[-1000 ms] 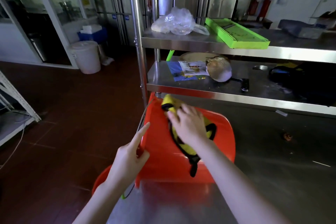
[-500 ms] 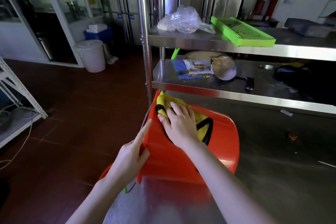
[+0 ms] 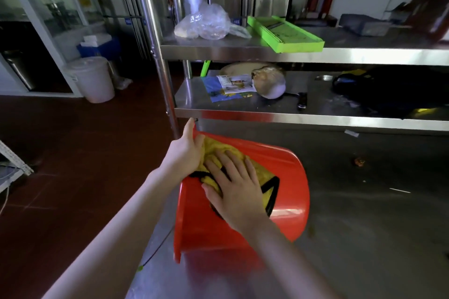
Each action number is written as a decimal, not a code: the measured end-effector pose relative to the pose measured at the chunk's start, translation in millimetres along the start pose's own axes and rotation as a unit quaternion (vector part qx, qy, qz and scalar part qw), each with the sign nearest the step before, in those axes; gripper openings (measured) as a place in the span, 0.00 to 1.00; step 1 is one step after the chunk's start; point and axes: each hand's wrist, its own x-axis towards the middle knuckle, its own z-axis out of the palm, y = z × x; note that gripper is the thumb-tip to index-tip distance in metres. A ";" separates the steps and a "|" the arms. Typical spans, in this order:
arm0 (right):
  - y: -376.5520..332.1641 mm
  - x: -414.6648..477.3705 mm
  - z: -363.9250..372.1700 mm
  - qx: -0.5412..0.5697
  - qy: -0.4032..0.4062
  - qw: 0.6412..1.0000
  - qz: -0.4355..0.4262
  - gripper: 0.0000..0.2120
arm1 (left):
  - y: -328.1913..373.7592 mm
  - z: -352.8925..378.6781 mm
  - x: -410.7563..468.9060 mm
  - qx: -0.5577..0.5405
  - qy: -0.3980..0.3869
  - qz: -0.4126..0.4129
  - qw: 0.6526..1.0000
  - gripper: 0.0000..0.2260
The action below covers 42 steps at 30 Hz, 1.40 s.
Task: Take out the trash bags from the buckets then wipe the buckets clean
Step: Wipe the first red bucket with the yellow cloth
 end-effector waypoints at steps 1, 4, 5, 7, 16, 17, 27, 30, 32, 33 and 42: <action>13.6 -3.0 -3.7 -0.008 -0.005 1.000 0.022 0.24 | -0.9 1.6 -4.8 0.003 -0.009 0.023 1.000 0.25; 61.2 -10.5 -14.4 -0.038 -0.003 0.991 0.131 0.24 | -16.8 3.7 -23.0 0.000 -0.016 0.091 0.996 0.26; 77.0 -10.0 -17.2 -0.042 0.000 0.984 0.173 0.23 | -24.5 5.2 -31.1 -0.009 -0.014 0.103 0.995 0.27; 104.2 -1.0 -22.0 -0.029 -0.011 0.968 0.248 0.23 | -39.1 9.8 -45.1 -0.031 -0.006 0.112 0.993 0.28; 14.3 45.1 3.4 -0.010 -0.004 0.997 0.076 0.23 | -52.5 19.3 -46.7 -0.038 0.041 0.128 0.990 0.26; 1.7 42.5 7.7 -0.001 -0.009 0.999 0.032 0.23 | -53.6 19.1 -49.1 -0.045 0.051 0.125 0.990 0.25; 114.8 28.0 -26.0 -0.015 -0.037 0.959 0.281 0.28 | -72.9 25.2 -84.7 -0.087 0.075 0.142 0.983 0.24; 116.9 37.3 -25.3 0.004 -0.085 0.942 0.324 0.28 | -81.9 27.3 -93.4 -0.092 0.068 0.145 0.983 0.25; 81.4 48.8 -16.2 -0.004 -0.089 0.965 0.247 0.25 | -85.4 27.7 -94.0 -0.088 0.066 0.151 0.982 0.26; 56.8 54.3 -10.9 0.002 -0.084 0.978 0.193 0.24 | -86.9 28.1 -92.8 -0.084 0.067 0.155 0.982 0.25; -22.9 38.6 3.8 0.015 -0.017 1.000 0.009 0.23 | -64.3 9.1 -68.8 -0.136 0.050 0.082 0.986 0.20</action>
